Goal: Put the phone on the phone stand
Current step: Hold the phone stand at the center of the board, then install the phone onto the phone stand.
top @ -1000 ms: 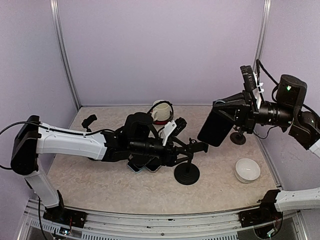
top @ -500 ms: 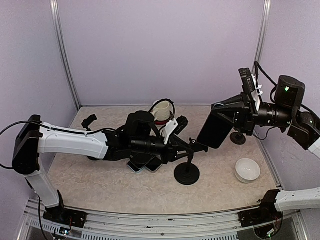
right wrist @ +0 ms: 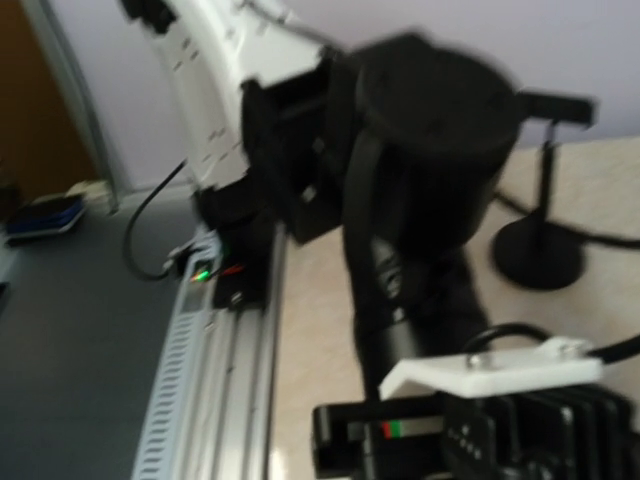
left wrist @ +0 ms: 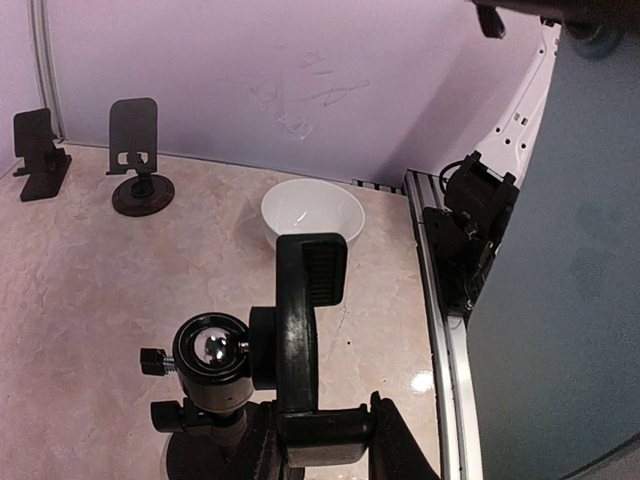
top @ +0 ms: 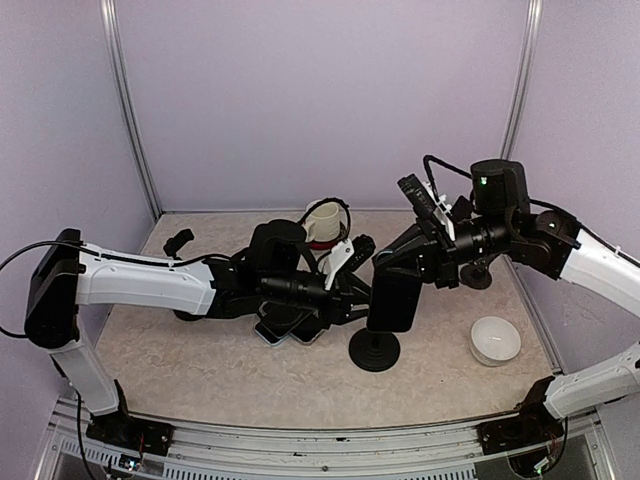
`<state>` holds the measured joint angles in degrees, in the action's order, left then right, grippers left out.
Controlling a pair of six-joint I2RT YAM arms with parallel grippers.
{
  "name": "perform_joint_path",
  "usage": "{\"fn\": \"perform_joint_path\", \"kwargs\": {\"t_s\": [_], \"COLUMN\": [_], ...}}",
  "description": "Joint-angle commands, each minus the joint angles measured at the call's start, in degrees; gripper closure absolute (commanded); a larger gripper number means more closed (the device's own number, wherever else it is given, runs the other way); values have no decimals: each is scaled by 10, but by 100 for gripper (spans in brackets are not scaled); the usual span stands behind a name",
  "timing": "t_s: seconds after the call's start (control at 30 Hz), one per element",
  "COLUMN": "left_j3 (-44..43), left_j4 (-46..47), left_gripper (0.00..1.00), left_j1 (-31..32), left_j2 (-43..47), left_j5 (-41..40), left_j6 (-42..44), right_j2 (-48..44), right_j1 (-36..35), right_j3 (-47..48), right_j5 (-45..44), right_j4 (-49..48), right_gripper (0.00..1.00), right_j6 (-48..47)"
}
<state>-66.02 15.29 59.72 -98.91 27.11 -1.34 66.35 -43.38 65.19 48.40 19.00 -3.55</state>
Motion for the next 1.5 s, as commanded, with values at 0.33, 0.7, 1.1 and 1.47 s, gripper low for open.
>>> {"fn": "perform_joint_path", "kwargs": {"t_s": [0.33,0.7,1.1,1.47], "left_j3": [21,37,45,31], "left_j4": [1,22,46,42], "left_gripper": [100,100,100,100], "left_j1": [3,2,2,6], "left_j2": [56,86,103,86], "left_j5": [101,113,126,166], "left_j6": [41,32,10,10], "right_j2": [82,50,43,54], "right_j1": [-3,-2,-2,-18], "right_j3": [35,-8,-36,-45], "right_j5": [123,92,95,185], "right_j4": [4,-28,-64,-146], "right_gripper": [100,100,100,100], "right_j6": [-46,-54,-44,-24]}}
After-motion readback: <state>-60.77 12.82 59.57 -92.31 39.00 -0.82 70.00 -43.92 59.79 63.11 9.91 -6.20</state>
